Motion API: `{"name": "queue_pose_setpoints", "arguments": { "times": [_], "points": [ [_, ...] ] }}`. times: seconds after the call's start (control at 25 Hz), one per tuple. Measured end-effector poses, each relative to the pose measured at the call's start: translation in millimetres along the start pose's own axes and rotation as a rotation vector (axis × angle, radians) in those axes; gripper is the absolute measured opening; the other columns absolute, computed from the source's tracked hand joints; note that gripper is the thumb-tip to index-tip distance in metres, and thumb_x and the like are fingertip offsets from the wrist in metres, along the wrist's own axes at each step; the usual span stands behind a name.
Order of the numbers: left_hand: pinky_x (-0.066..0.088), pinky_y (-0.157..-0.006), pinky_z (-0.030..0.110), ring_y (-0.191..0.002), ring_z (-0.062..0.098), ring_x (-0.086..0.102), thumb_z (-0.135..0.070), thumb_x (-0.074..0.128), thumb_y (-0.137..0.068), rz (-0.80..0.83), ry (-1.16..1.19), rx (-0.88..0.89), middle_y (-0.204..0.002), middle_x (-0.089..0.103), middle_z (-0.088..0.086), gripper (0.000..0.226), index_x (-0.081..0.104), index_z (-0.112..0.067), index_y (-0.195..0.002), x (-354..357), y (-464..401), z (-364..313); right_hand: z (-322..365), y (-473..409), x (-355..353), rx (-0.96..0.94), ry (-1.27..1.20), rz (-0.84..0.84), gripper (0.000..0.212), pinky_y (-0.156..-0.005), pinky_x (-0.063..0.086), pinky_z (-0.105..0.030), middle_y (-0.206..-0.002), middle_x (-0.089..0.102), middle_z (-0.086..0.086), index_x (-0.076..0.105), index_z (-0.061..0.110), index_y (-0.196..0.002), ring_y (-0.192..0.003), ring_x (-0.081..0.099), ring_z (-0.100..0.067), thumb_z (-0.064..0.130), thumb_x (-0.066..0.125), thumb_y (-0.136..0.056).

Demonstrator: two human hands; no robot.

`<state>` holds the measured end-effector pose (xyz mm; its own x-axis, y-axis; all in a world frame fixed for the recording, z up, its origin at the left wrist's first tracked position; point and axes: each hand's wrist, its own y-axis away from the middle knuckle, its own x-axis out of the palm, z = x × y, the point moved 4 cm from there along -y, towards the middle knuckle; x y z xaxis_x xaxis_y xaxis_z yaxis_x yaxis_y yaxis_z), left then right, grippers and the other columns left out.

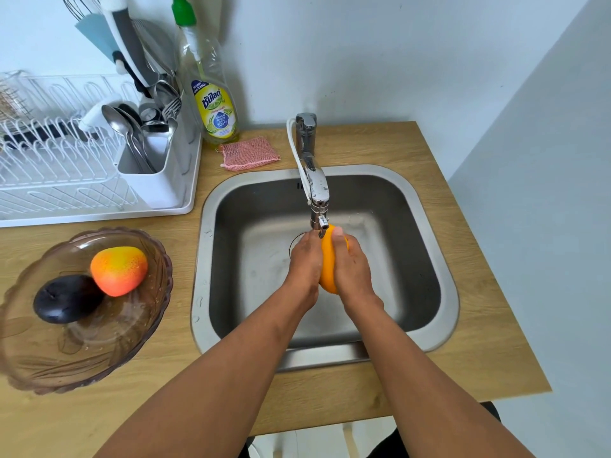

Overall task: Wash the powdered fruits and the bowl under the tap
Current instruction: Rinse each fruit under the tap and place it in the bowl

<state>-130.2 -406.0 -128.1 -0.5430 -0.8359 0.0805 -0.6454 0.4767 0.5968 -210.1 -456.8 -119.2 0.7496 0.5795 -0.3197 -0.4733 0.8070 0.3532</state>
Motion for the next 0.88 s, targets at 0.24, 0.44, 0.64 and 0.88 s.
{"name": "queue_pose_setpoints", "arguments": {
  "times": [0.24,0.44,0.64,0.88],
  "points": [
    [0.054,-0.103,0.056,-0.115,0.032,0.063,-0.055,0.045,-0.106,0.029,0.001,-0.059,-0.121,0.063,0.005,0.028,0.055,-0.032,-0.117,5,0,4,-8,-7,-4,0.388,-0.401,-0.026,0.052,-0.104,0.051,-0.058,-0.129,0.061,-0.013,0.051,0.025,-0.132,-0.114,0.063,-0.034,0.065,0.034,-0.103],
    [0.058,-0.083,0.041,-0.088,0.026,0.069,-0.049,0.058,-0.099,-0.035,0.132,-0.085,-0.092,0.072,0.008,0.031,0.068,-0.022,-0.090,0,-7,0,5,11,9,0.151,-0.301,-0.001,0.056,-0.104,0.053,-0.051,-0.122,0.067,-0.001,0.055,0.035,-0.126,-0.111,0.066,-0.023,0.076,0.043,-0.089],
    [0.061,-0.090,0.041,-0.101,0.025,0.075,-0.058,0.051,-0.102,-0.067,0.117,-0.030,-0.104,0.079,0.008,0.046,0.075,-0.019,-0.105,-19,-8,4,12,8,24,-0.038,-0.146,0.036,0.034,-0.098,0.057,-0.046,-0.106,0.071,0.010,0.060,0.044,-0.114,-0.102,0.069,-0.014,0.063,0.061,-0.086],
    [0.061,-0.087,0.040,-0.102,0.023,0.071,-0.058,0.061,-0.097,-0.110,0.043,0.143,-0.113,0.073,0.005,0.046,0.064,-0.020,-0.123,-31,-2,-3,19,-9,34,0.385,-0.333,0.020,0.034,-0.100,0.055,-0.053,-0.119,0.069,-0.009,0.064,0.029,-0.103,-0.107,0.067,-0.030,0.056,0.044,-0.103]
  ]
}}
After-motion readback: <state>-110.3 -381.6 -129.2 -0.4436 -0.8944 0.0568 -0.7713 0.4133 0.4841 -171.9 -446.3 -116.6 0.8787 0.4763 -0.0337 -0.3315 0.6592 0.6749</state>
